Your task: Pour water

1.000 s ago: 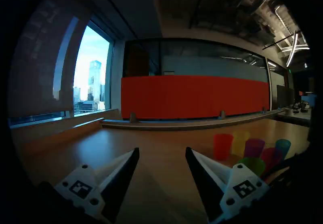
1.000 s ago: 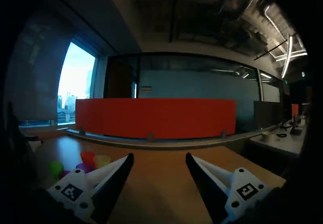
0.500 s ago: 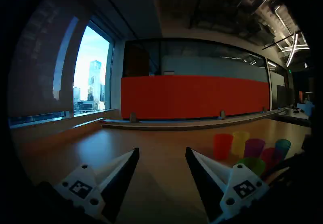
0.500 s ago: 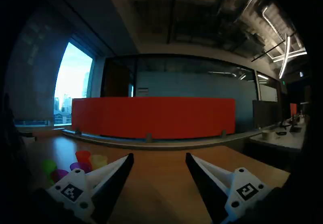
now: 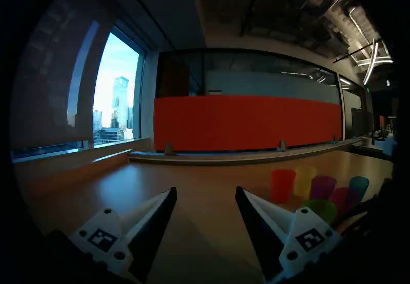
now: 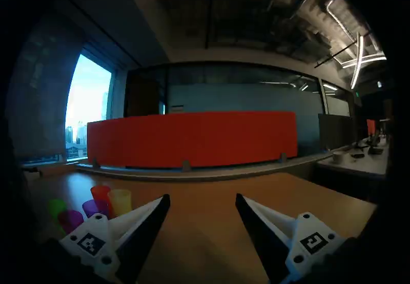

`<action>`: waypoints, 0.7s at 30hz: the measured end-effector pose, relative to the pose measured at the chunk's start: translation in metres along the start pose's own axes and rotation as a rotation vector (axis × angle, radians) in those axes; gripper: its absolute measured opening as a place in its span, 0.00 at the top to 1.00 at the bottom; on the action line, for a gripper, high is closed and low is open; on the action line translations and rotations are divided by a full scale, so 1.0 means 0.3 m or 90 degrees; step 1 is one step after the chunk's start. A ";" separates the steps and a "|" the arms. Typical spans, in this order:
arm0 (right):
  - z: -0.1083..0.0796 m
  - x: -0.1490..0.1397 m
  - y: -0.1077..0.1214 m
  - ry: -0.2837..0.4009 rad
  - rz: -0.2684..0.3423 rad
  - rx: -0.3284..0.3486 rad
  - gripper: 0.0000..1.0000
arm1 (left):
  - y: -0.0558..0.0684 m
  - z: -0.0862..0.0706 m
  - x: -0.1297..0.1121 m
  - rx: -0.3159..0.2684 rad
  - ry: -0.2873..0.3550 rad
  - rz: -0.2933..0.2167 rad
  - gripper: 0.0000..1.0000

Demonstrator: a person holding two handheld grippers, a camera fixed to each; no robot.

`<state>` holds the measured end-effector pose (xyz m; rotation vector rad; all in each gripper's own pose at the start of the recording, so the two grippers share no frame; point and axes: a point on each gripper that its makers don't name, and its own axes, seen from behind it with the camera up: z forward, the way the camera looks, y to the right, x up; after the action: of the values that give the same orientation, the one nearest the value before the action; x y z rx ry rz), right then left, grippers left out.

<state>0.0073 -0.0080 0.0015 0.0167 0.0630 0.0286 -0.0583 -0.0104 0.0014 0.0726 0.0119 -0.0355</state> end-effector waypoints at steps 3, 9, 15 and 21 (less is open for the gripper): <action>0.004 -0.013 0.006 -0.004 -0.002 0.001 0.01 | 0.001 0.000 0.001 0.000 0.000 0.000 0.16; 0.010 -0.030 0.011 -0.006 -0.017 0.002 0.01 | -0.001 0.000 0.001 0.000 0.000 0.000 0.16; 0.011 -0.049 0.010 -0.013 -0.027 0.002 0.01 | 0.000 0.000 0.002 0.000 0.000 0.000 0.16; 0.013 -0.058 0.012 -0.016 -0.027 0.000 0.01 | 0.000 -0.001 0.002 0.000 0.000 0.000 0.16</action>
<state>-0.0098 -0.0050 0.0064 0.0152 0.0379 -0.0136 -0.0576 -0.0105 0.0011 0.0727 0.0119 -0.0355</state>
